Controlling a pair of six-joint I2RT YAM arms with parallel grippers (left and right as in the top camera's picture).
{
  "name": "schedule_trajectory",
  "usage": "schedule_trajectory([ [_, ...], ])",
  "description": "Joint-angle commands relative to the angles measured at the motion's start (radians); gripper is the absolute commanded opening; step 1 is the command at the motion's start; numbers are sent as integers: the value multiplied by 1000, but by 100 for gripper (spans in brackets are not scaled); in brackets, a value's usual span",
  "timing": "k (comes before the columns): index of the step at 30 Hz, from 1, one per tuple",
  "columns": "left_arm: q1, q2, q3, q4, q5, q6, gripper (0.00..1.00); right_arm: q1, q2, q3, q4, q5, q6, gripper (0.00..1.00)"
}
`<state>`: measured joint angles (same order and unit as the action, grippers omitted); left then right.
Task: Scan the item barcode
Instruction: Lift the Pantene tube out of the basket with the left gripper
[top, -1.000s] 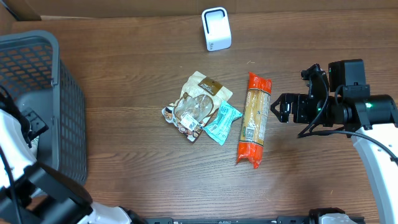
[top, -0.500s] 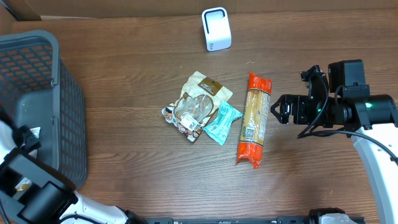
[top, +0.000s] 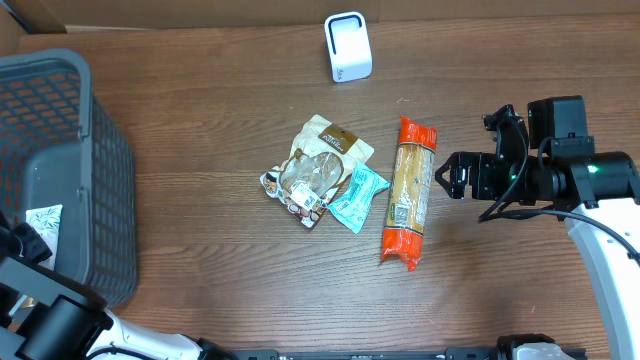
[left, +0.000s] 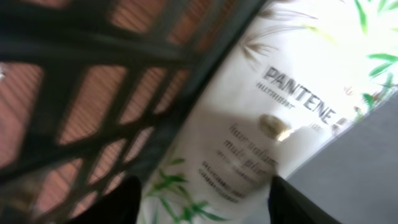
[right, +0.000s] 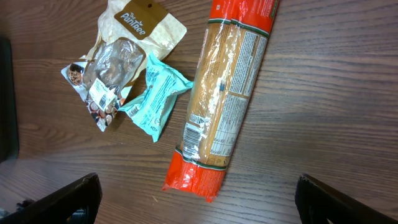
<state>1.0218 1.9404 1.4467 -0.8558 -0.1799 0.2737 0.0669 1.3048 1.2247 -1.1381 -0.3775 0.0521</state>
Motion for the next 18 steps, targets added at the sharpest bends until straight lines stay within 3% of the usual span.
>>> schedule_trajectory([
  [1,4,102,-14,-6,43,18,57,1,-1,18,6,3,0,100],
  [9,-29,130,-14,0,146,19,41,1,-1,18,8,3,3,100],
  [11,-43,130,-14,-1,172,18,26,1,-1,18,8,3,3,100],
  [12,-54,130,-14,-1,206,18,9,1,-1,18,8,3,3,100],
  [13,-56,130,-14,-1,214,18,4,1,-1,18,8,3,3,100],
  [18,-104,122,-7,-8,284,-17,4,1,-1,18,18,3,3,100],
])
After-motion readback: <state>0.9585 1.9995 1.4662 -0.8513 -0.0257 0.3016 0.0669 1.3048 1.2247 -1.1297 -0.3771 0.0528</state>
